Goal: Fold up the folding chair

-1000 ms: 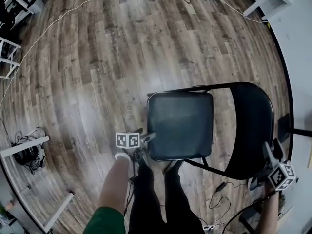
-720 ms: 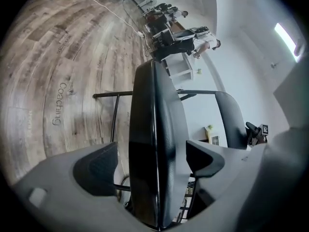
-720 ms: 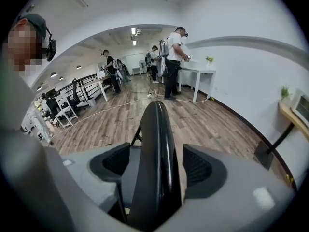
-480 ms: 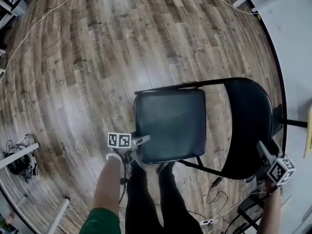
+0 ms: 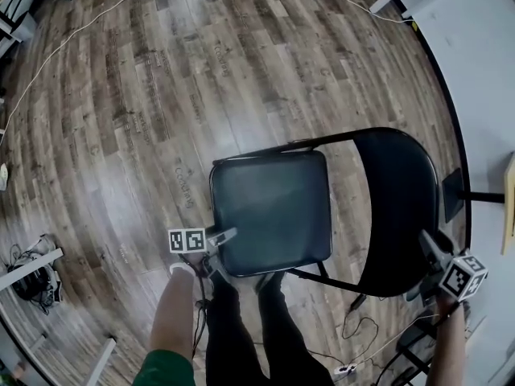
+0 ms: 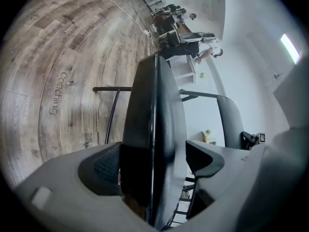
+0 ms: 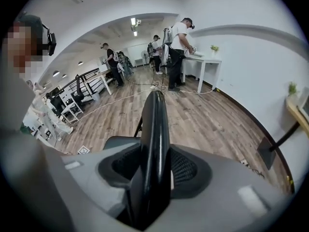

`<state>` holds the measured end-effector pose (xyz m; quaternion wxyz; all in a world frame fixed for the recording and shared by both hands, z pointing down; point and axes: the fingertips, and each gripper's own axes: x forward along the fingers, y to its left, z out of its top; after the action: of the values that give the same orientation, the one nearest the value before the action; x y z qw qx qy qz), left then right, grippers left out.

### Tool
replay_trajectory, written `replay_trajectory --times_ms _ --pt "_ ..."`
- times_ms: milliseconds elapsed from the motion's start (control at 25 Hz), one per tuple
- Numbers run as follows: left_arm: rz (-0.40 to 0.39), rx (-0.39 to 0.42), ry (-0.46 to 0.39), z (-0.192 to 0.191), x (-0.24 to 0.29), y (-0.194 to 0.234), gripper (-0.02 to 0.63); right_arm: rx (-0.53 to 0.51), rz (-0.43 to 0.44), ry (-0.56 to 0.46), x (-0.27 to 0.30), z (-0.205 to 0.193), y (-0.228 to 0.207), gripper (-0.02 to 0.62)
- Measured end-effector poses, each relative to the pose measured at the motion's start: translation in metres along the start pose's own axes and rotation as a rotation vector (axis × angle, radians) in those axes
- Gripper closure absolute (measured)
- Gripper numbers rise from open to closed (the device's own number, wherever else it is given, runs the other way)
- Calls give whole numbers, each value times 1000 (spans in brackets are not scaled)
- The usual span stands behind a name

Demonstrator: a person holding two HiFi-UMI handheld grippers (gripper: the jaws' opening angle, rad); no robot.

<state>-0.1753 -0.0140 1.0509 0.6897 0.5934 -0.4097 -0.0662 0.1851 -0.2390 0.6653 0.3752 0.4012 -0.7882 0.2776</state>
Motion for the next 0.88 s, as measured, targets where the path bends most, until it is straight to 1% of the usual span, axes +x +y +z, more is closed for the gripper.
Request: replay_trajectory --times_ms 120,240,320,480,600,760,880 --pt "-20 2 -14 1 3 0 183 -1 3 -5 0 0 0 414" --pt "-38 -7 -10 0 6 1 186 -3 7 -15 1 1 0 414" --pt "-42 -17 -11 2 5 1 218 3 8 -23 1 3 -1 414" --pt "-51 -46 -38 0 2 -7 216 12 17 -36 -3 8 0 414" --pt "-49 -62 -80 1 0 -21 218 14 32 -54 -11 13 2 419" --pt "-39 -52 -67 0 -2 -51 218 25 13 -83 -24 24 3 426" --pt "-53 -55 -77 -1 -4 -87 218 4 1 -89 -39 33 0 426"
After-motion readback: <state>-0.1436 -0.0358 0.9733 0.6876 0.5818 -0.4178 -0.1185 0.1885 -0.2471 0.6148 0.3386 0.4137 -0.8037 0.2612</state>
